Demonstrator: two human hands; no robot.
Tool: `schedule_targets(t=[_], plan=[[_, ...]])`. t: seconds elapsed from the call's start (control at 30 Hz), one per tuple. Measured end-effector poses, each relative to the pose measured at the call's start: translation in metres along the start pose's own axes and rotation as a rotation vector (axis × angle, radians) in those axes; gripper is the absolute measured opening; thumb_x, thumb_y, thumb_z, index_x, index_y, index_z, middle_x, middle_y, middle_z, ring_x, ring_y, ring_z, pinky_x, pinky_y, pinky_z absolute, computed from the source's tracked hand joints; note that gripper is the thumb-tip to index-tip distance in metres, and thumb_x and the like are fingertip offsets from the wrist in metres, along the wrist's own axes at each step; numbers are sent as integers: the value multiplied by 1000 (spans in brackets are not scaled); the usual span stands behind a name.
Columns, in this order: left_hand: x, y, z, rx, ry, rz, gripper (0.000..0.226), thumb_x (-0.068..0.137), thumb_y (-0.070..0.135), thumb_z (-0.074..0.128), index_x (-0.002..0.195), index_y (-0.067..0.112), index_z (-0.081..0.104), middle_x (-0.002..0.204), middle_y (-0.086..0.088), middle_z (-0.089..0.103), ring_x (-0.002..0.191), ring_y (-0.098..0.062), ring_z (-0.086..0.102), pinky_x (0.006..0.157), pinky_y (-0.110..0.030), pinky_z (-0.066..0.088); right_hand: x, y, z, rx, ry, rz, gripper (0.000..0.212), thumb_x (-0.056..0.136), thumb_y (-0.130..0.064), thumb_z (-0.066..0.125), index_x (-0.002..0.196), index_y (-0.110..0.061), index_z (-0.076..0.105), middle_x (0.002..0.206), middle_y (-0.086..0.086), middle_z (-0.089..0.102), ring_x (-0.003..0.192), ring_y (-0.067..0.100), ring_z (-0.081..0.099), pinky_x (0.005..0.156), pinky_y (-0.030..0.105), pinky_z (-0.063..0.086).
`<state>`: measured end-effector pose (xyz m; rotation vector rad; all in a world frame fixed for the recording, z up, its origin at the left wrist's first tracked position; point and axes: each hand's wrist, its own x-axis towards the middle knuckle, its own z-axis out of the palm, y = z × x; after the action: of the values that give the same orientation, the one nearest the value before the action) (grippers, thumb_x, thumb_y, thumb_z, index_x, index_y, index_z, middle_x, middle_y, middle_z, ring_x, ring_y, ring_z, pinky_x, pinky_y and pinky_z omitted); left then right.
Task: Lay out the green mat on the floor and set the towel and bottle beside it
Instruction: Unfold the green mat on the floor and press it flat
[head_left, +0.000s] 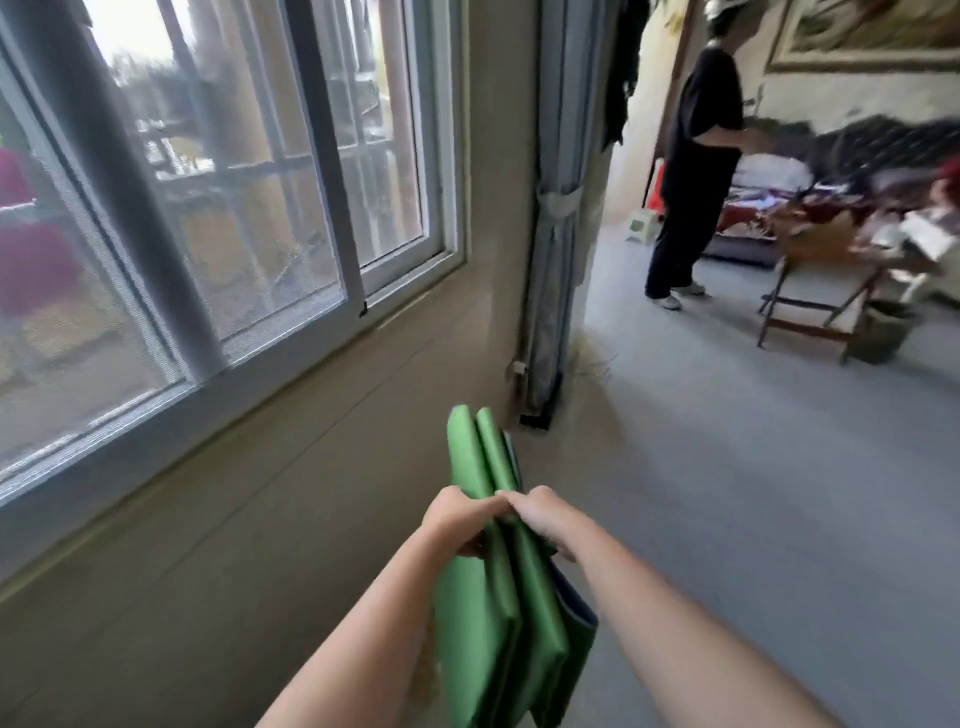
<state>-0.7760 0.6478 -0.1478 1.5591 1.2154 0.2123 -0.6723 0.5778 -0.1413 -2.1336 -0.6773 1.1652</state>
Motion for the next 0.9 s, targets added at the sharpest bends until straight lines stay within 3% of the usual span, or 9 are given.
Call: schedule_targets(t=[0.13,0.23,0.33,0.53,0.7,0.9], plan=[[2,74,40,151,-124,183,24,68,32,69,66,14,53,54,2,58,33,-5,55,33,-15,39,-22,0,-73,38,239,-23,58,87,-39,55,129,1,47,128,18,56,113,31,58,93,35,49],[-1,118,79,239,-214,294,20,71,28,68,66,15,53,53,3,56,32,-4,53,32,-14,38,-42,12,-123,39,385,11,56,83,-41,58,125,-4,53,122,15,60,107,29,61,82,33,52],[-11,155,132,332,-314,399,21,73,30,67,68,14,54,53,2,56,38,-9,54,33,-15,38,-62,40,-171,106,544,66,53,82,-42,58,121,-7,56,120,14,62,106,29,62,80,32,52],[-52,208,260,431,-524,581,24,73,34,64,73,11,57,59,0,60,44,-13,58,37,-16,40,-105,124,-262,255,814,180,46,85,-39,55,116,-5,57,116,15,62,103,31,62,74,34,54],[-98,244,382,486,-672,666,28,75,37,64,73,13,50,62,-2,58,48,-17,57,42,-20,42,-145,209,-343,339,975,265,45,87,-39,54,115,-4,57,116,16,62,103,33,61,82,42,55],[-156,286,528,577,-852,688,26,79,31,62,72,11,48,63,-6,58,43,-18,54,31,-12,32,-196,314,-444,418,1109,332,37,85,-36,53,107,-7,55,110,12,62,98,31,61,73,35,55]])
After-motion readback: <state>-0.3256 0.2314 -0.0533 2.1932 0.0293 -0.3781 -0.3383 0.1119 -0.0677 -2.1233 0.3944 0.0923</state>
